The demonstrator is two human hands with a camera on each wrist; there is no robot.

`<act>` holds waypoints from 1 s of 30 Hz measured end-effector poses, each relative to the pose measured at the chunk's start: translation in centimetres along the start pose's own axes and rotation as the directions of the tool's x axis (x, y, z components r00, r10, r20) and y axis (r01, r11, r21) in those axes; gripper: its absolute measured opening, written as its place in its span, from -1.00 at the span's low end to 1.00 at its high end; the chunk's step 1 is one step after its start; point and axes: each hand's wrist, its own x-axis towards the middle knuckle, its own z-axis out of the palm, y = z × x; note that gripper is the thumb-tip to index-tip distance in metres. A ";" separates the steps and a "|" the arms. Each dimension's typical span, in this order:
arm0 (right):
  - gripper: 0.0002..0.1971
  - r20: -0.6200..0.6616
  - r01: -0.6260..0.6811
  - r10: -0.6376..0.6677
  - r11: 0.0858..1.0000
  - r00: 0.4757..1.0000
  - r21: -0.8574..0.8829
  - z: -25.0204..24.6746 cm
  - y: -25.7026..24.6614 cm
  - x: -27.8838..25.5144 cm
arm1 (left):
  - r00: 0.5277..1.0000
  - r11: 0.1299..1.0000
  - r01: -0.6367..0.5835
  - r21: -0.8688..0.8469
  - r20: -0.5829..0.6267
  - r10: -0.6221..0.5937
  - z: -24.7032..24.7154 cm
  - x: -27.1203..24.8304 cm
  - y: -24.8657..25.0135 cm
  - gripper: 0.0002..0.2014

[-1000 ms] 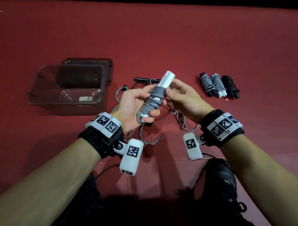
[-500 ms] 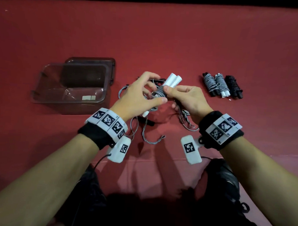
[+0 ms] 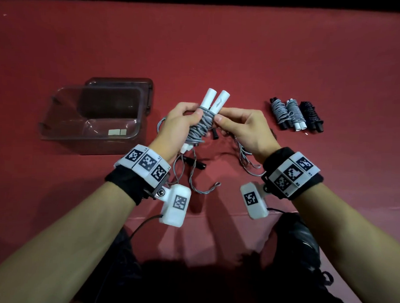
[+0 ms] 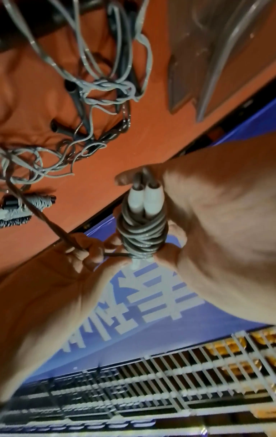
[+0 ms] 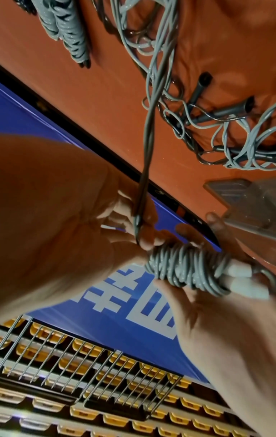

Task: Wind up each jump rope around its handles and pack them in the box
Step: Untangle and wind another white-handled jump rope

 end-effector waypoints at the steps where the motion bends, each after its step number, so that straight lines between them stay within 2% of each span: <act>1: -0.78 -0.001 0.026 -0.026 1.000 1.000 -0.015 0.1 0.0 -0.1 | 0.999 0.998 0.032 -0.055 0.014 -0.031 0.2 -0.3 0.1 -0.86; 5: -0.77 0.012 0.073 -0.073 0.997 0.997 -0.021 0.1 -0.6 -0.3 | 0.993 0.973 0.113 -0.202 0.067 -0.101 0.2 -1.2 0.9 -0.82; 9: -0.69 -0.049 0.068 -0.074 0.991 0.996 -0.114 -0.1 -1.1 0.1 | 0.977 0.950 0.196 -0.243 0.136 -0.166 -0.2 -1.7 2.4 -0.72; 12: -0.52 0.072 0.041 -0.031 0.990 0.997 -0.134 0.2 -1.7 -0.2 | 0.936 0.935 0.286 -0.209 0.269 -0.226 -0.4 -2.1 3.3 -0.62; 15: -0.61 0.246 0.049 -0.035 0.998 0.969 -0.049 0.2 -2.3 -0.8 | 0.869 0.899 0.395 -0.191 0.395 -0.298 -0.7 -2.5 3.4 -0.54; 17: -0.70 0.270 -0.002 -0.005 1.000 0.963 0.024 0.3 -2.4 -1.0 | 0.842 0.883 0.421 -0.208 0.452 -0.295 -1.0 -2.5 3.2 -0.56; 18: -0.76 0.226 -0.016 0.002 0.998 0.974 0.058 0.5 -2.4 -1.1 | 0.840 0.888 0.412 -0.207 0.463 -0.282 -0.9 -2.3 2.9 -0.53; 19: -0.84 0.149 -0.020 0.009 0.997 0.989 0.069 0.6 -2.3 -1.1 | 0.861 0.910 0.369 -0.188 0.438 -0.258 -0.8 -2.0 2.7 -0.49; 20: -0.88 0.056 -0.023 0.020 0.998 0.998 0.058 0.6 -2.3 -1.1 | 0.906 0.950 0.280 -0.141 0.367 -0.212 -0.6 -1.6 2.4 -0.50; 21: -0.81 -0.042 -0.028 0.029 0.999 0.999 0.024 0.4 -2.2 -1.1 | 0.953 0.989 0.143 -0.041 0.275 -0.127 -0.4 -1.3 2.0 -0.56; 22: -0.72 -0.121 -0.038 0.037 0.999 0.992 -0.008 0.2 -2.1 -1.1 | 0.979 0.994 -0.017 0.108 0.202 -0.005 -0.3 -1.0 1.7 -0.60; 23: -0.66 -0.173 -0.052 0.047 0.998 0.984 -0.026 0.1 -2.1 -1.1 | 0.976 0.961 -0.152 0.231 0.189 0.109 -0.4 -0.9 1.6 -0.62; 24: -0.60 -0.203 -0.065 0.057 0.997 0.977 -0.033 0.0 -2.2 -1.1 | 0.959 0.931 -0.235 0.278 0.221 0.176 -0.5 -0.9 1.7 -0.64; 27: -0.49 -0.248 -0.105 0.099 0.994 0.964 -0.012 0.4 -2.7 -1.2 | 0.923 0.916 -0.300 0.266 0.324 0.208 -0.8 -0.8 1.7 -0.72; 30: -0.45 -0.269 -0.142 0.130 0.990 0.954 -0.025 1.2 -3.0 -1.1 | 0.936 0.926 -0.272 0.263 0.296 0.191 -0.4 -1.0 1.6 -0.80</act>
